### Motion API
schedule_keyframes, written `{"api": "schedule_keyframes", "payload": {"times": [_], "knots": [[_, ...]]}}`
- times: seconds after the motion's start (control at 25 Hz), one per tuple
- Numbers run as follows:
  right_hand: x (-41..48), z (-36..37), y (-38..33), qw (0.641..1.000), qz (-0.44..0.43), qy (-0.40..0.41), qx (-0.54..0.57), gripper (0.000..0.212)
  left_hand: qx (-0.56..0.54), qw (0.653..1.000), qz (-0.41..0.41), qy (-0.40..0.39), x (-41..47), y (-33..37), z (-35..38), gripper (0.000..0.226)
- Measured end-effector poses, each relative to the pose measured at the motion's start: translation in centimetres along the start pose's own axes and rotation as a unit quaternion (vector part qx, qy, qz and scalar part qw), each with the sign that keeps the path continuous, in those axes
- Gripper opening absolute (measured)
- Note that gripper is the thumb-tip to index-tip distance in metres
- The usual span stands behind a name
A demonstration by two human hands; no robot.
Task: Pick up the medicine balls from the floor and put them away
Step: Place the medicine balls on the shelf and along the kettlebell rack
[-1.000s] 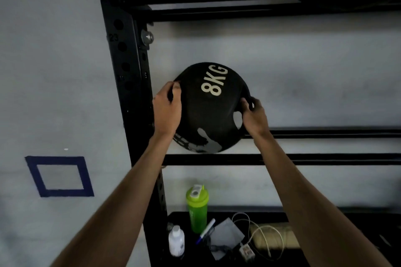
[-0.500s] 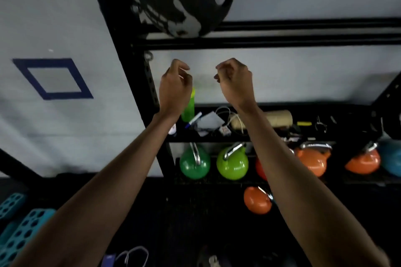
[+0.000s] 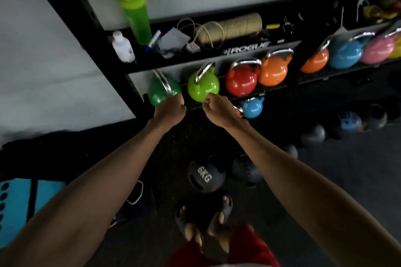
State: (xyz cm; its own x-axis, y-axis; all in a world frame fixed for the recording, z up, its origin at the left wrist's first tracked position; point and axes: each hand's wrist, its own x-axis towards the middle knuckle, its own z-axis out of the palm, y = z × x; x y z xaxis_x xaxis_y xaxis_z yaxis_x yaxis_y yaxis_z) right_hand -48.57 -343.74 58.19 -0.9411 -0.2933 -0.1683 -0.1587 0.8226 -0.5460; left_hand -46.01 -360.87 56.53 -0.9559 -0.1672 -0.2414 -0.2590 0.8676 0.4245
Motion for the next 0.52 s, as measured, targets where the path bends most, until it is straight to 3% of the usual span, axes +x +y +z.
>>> {"api": "schedule_keyframes", "payload": {"times": [0.24,0.52], "knots": [[-4.7,7.6,8.5,0.984,0.082,-0.154,-0.032,0.027,0.053,0.988,-0.028,-0.143,-2.2,-3.4,10.4,0.025],[-5.3,18.3,18.5,0.960,0.126,-0.245,-0.046,0.034,0.073,0.971,-0.075,-0.214,-1.6,-6.6,23.8,0.030]]}}
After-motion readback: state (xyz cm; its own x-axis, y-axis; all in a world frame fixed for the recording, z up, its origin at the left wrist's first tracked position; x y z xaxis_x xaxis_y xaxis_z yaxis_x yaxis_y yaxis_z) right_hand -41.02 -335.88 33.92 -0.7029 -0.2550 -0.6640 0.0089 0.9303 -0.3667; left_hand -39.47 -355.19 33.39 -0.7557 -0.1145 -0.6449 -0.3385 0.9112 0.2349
